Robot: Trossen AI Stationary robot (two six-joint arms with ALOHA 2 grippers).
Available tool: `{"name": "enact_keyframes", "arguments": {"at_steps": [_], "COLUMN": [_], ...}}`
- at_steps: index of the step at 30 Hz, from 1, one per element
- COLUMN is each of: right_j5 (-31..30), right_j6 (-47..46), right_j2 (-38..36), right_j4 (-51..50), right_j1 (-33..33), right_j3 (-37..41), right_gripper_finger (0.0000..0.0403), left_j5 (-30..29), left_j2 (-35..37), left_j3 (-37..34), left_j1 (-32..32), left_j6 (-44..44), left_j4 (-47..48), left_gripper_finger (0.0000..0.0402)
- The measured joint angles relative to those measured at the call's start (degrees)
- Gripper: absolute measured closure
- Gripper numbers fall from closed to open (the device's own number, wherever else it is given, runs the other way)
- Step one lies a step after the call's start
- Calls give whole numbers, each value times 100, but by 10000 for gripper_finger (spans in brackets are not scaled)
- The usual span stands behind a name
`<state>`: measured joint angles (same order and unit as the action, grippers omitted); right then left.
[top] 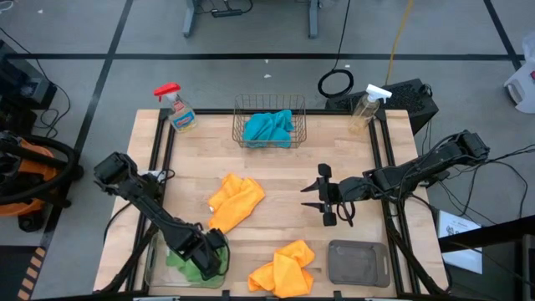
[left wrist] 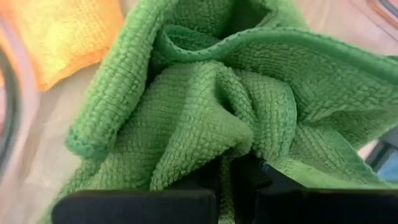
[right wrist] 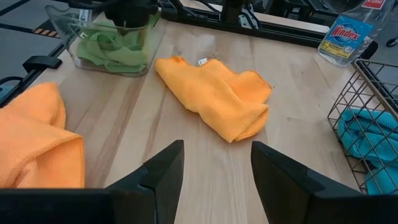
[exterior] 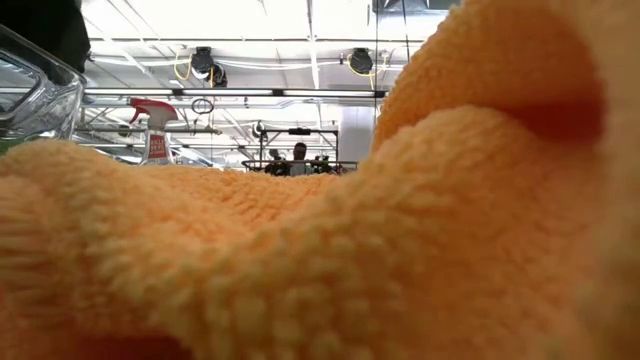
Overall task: Sort microfiber towel by color & place in baskets
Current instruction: Put the green microfiber cloth into the transparent bin, then put the top yellow microfiber cloth into the black bin
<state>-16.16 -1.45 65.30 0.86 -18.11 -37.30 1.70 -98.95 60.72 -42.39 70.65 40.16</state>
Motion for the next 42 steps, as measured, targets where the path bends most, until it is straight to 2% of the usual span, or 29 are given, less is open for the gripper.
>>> {"name": "enact_keyframes", "arguments": {"at_steps": [8,12,19,22,25,27,33,35,38,42], "right_j5": [0,0,0,0,-1,-2,-13,-19,-24,-26], "right_j6": [0,0,-98,-243,-398,-449,-646,-735,-895,-1040], "right_j2": [0,0,0,0,0,0,0,0,0,0], "right_j4": [-56,-57,-188,-345,-380,-388,-338,-294,-285,-360], "right_j1": [0,0,0,0,-31,-90,-362,-452,-593,-789], "right_j3": [0,0,0,0,0,0,0,0,0,0], "right_gripper_finger": [225,225,225,225,225,225,225,225,225,225], "left_j5": [-127,-169,-43,163,126,-178,-1810,-2190,-2407,-2409], "left_j2": [70,280,651,843,1029,1123,1133,1067,931,626], "left_j3": [-21,168,673,874,1120,1276,1527,1528,1525,1523], "left_j1": [0,2,2,2,28,72,474,724,1148,1732], "left_j6": [258,494,708,672,633,446,-714,-1097,-1623,-2320], "left_j4": [-94,214,1455,1470,1502,1470,1431,1424,1432,1429], "left_gripper_finger": [367,323,227,202,191,190,192,192,192,192]}}
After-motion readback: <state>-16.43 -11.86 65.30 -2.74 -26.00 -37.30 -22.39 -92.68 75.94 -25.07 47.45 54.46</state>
